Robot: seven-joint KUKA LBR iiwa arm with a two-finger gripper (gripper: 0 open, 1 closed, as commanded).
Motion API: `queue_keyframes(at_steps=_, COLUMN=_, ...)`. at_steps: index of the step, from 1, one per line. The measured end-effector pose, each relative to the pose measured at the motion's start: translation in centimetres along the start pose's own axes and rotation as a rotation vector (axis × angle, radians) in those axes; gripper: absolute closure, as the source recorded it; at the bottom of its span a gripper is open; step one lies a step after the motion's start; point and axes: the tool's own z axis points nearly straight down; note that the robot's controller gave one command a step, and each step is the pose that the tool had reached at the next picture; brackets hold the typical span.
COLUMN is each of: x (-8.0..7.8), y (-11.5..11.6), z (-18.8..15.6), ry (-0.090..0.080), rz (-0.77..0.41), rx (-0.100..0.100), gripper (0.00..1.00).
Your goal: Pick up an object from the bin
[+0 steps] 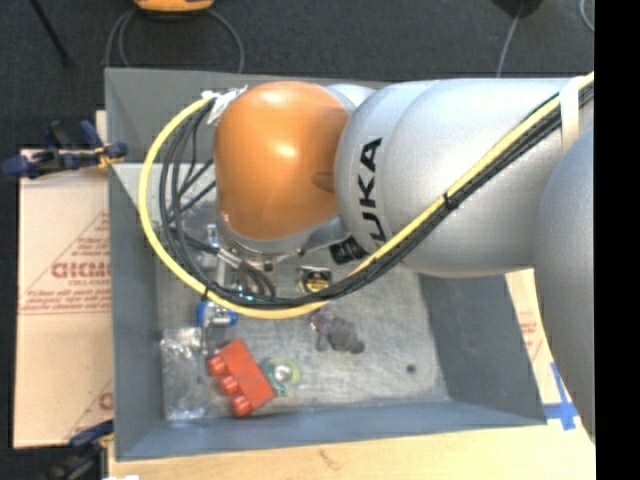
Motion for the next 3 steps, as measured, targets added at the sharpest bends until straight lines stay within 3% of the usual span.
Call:
queue_keyframes(at_steps=1, x=-4.8, y=-2.0, z=17.1, ry=-0.009, rz=-0.325, rx=0.000, gripper=0.00)
queue_keyframes(at_steps=2, x=-4.8, y=-2.2, z=16.8, ry=-0.006, rz=-0.320, rx=0.002, gripper=1.00)
queue_keyframes(at_steps=3, x=-8.6, y=-2.4, z=17.0, ry=-0.010, rz=-0.646, rx=-0.003, gripper=1.00)
